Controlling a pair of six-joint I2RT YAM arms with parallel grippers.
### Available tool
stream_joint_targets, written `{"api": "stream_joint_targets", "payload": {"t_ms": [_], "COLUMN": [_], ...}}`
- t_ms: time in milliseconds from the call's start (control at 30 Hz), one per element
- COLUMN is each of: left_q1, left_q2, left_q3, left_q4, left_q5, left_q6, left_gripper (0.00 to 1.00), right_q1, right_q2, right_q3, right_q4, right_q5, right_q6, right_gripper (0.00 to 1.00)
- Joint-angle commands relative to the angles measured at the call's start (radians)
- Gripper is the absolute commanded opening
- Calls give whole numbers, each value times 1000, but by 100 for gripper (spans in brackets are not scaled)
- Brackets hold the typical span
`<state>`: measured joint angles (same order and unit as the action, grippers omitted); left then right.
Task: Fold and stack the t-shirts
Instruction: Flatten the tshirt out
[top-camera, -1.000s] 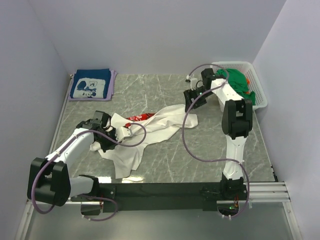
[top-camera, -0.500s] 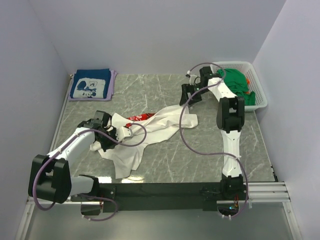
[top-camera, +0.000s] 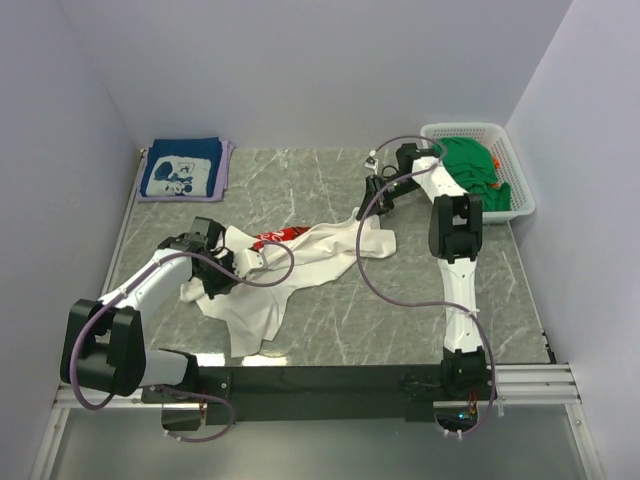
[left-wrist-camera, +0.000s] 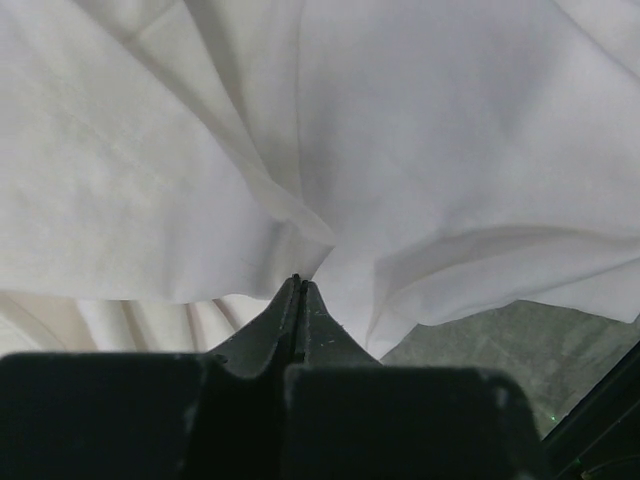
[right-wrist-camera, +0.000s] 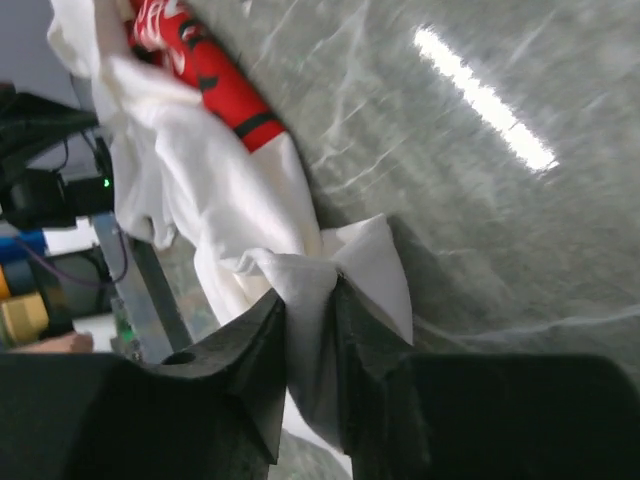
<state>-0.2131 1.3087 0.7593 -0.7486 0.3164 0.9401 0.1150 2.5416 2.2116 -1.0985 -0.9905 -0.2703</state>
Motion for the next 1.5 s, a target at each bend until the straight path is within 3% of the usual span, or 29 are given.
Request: {"api": "stream_joint_targets", "payload": {"t_ms": [0,233,333,367,500,733,767,800,900,967,1100,1333,1467], "left_q1": [0,14,17,18,20,20,20,20,20,20,34,69,73], "left_q2": [9,-17,-22,-22,-17,-42,-51,-57,-65,-58,-39,30,34], "left_q3": [64,81,87,90,112,95,91,86,89,95,116,158,163], "left_q4": [6,-11,-28,-37,-84,-140,-132,-124,-113,-112,-100,-123,-117], "left_q5": [32,84,104,113,161,196,188,182,179,181,208,260,251], "left_q6": [-26,-64,-80,-90,-101,-98,-110,-118,-138,-156,-201,-230,-227], "left_gripper": [0,0,0,0,0,1,1,1,5,6,7,11,11], "right_q1": [-1,-2,17,18,49,101,101,100,110,173,340,598,657], "right_q2": [-111,-519,-595,-610,-673,-783,-791,-799,-885,-977,-1073,-1026,-971], "right_q3": [-60,-450,-570,-622,-759,-897,-903,-902,-931,-999,-1131,-1282,-1293], "right_q4": [-161,-34,-3,0,75,106,132,138,238,366,538,745,810], "right_q5": [-62,96,202,222,338,406,424,435,481,564,900,1332,1437], "right_q6": [-198,-329,-386,-401,-449,-497,-482,-462,-393,-315,-245,-195,-187], "right_gripper": [26,33,31,28,0,0,7,27,49,49,49,53,53]}}
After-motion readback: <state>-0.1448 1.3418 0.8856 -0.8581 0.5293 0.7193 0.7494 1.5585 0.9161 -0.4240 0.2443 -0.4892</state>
